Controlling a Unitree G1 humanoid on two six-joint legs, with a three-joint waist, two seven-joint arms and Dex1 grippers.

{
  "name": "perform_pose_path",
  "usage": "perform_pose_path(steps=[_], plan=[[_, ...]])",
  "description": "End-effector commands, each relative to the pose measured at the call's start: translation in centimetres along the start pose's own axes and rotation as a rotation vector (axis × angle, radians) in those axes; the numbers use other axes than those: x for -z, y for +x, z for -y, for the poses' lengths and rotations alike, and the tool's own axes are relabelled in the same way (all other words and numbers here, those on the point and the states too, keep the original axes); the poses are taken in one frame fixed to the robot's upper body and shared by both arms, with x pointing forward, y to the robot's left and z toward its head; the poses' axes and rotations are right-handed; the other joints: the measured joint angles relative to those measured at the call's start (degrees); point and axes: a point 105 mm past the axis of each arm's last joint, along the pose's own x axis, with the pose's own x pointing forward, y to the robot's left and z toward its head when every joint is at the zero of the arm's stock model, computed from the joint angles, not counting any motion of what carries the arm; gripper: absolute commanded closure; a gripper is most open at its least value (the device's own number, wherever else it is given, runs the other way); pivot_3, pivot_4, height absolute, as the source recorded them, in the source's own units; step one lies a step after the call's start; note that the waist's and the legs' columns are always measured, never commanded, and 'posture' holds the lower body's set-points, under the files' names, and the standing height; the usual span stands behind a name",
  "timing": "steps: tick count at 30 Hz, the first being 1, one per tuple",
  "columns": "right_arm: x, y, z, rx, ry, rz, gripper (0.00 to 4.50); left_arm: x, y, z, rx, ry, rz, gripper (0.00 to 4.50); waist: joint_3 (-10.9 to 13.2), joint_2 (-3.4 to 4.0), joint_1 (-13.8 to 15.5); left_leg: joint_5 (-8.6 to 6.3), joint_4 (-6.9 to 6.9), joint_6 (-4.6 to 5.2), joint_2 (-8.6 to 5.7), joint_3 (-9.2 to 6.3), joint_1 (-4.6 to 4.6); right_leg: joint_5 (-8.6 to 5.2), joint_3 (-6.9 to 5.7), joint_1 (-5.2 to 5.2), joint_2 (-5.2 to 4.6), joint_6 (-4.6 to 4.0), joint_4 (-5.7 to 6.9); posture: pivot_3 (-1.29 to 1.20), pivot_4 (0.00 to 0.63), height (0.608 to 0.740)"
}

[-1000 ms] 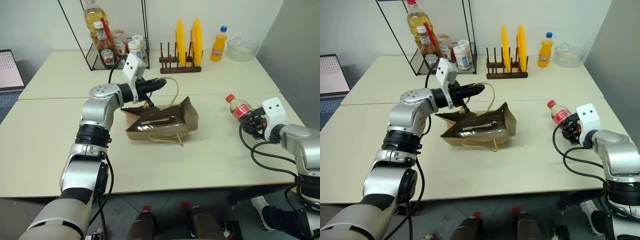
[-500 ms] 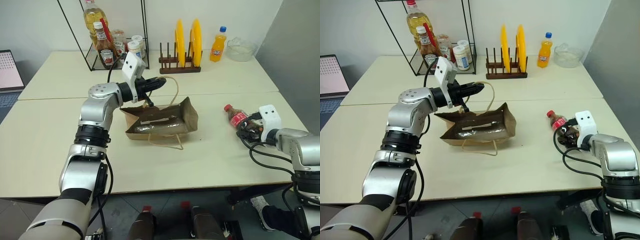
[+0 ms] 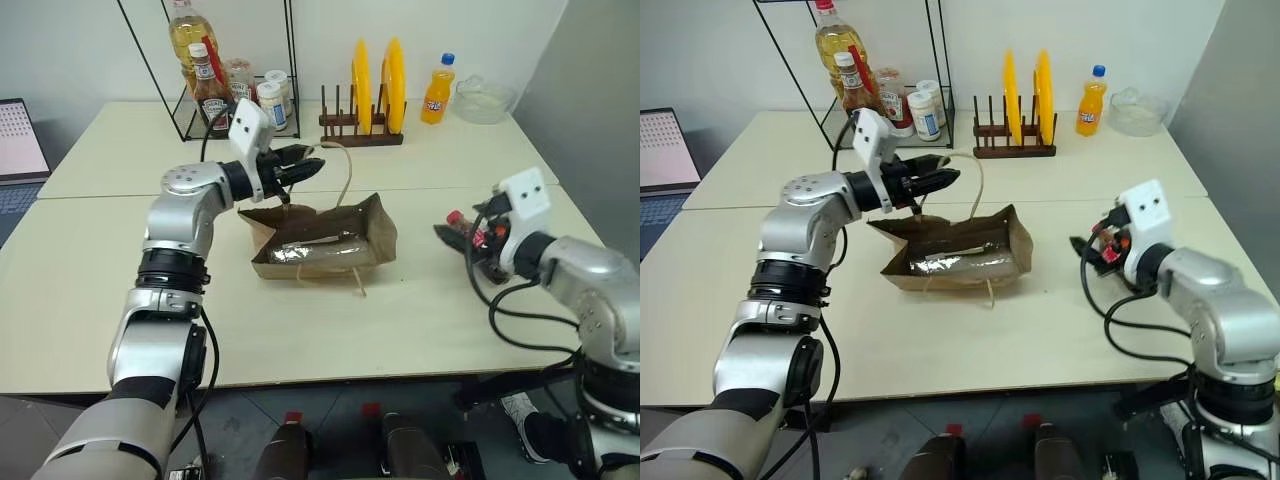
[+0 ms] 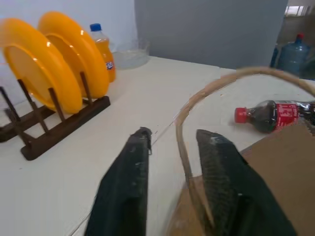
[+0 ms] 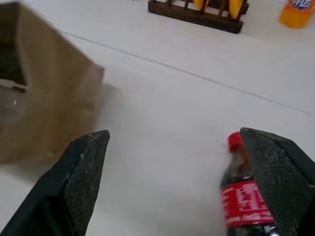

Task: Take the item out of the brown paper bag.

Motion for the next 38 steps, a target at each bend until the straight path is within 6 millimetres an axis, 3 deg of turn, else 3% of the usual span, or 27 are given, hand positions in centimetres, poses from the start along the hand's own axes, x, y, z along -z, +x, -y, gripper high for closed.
perform_pose_path(steps=[1,6,9,17,20,23,25,30,34,38], plan=[[-0.9,-0.3,0.0,0.050,-0.038,0.062,0.00,-1.4,-1.3,-1.3,-0.067,0.030,0.039,1.48,0.00,0.00,0.02,0.00,0.01,0.01,0.00,0.00,0.00,0.00,0.01,0.00,0.00,0.01,0.01,0.00,0.150,0.740],[-0.7,-0.3,0.0,0.075,0.001,0.096,0.00,-1.7,-3.9,-2.7,-0.171,0.022,0.039,0.01,-0.01,0.01,-0.05,0.00,-0.01,0.02,0.00,-0.02,0.04,0.01,-0.02,0.01,0.04,0.02,0.02,0.00,0.150,0.740],[0.1,-0.7,-0.3,0.082,0.002,0.102,0.00,-1.2,-6.4,-3.5,-0.268,0.017,0.026,0.01,-0.01,0.01,-0.08,0.00,-0.03,0.01,0.03,-0.02,0.03,0.01,0.00,-0.01,0.04,0.02,0.00,0.00,0.150,0.740],[2.9,-2.7,-2.7,0.118,0.006,0.150,0.00,4.0,-14.0,-2.7,-0.644,0.078,-0.064,0.01,-0.16,0.20,0.39,-0.01,-0.01,0.05,0.22,-0.04,0.11,0.04,0.11,0.06,-0.01,0.07,-0.01,0.00,0.150,0.740],[4.0,-3.5,-3.6,0.150,0.024,0.160,0.00,7.4,-16.7,-0.7,-0.781,0.082,-0.151,0.01,-0.22,0.24,0.87,-0.02,-0.03,0.05,0.25,-0.05,0.19,0.04,0.13,0.13,-0.02,0.06,-0.03,0.00,0.150,0.740],[4.8,-4.2,-3.9,0.203,0.047,0.164,0.00,10.3,-17.8,3.0,-0.804,0.057,-0.229,0.01,-0.24,0.23,1.11,-0.02,-0.06,0.05,0.25,-0.03,0.29,0.04,0.30,0.17,-0.03,0.07,-0.05,0.00,0.150,0.740],[5.4,-4.4,-4.0,0.222,0.061,0.156,0.00,11.5,-18.0,4.8,-0.812,0.001,-0.261,0.01,-0.26,0.19,1.39,-0.03,-0.05,0.05,0.25,-0.02,0.29,0.04,0.27,0.21,-0.04,0.07,-0.06,0.00,0.150,0.740],[7.7,-4.7,-4.8,0.283,0.151,0.087,0.00,13.9,-14.4,11.4,-0.681,-0.143,-0.311,0.01,-0.47,0.31,2.51,-0.03,-0.05,0.07,0.21,-0.02,0.30,0.02,0.05,0.34,-0.02,0.07,-0.09,0.00,0.150,0.740],[8.1,-4.8,-4.5,0.338,0.155,0.071,0.00,14.0,-12.9,13.4,-0.672,-0.198,-0.312,0.01,-0.54,0.39,2.47,-0.04,-0.06,0.07,0.16,0.06,0.30,0.02,0.08,0.33,0.02,0.07,-0.11,0.00,0.150,0.740],[8.0,-4.7,-4.4,0.353,0.143,0.073,0.00,14.5,-12.1,14.0,-0.672,-0.240,-0.325,0.01,-0.71,0.63,2.37,-0.04,-0.09,0.07,0.10,0.08,0.33,-0.02,0.05,0.32,0.09,0.03,-0.11,0.00,0.150,0.740]])
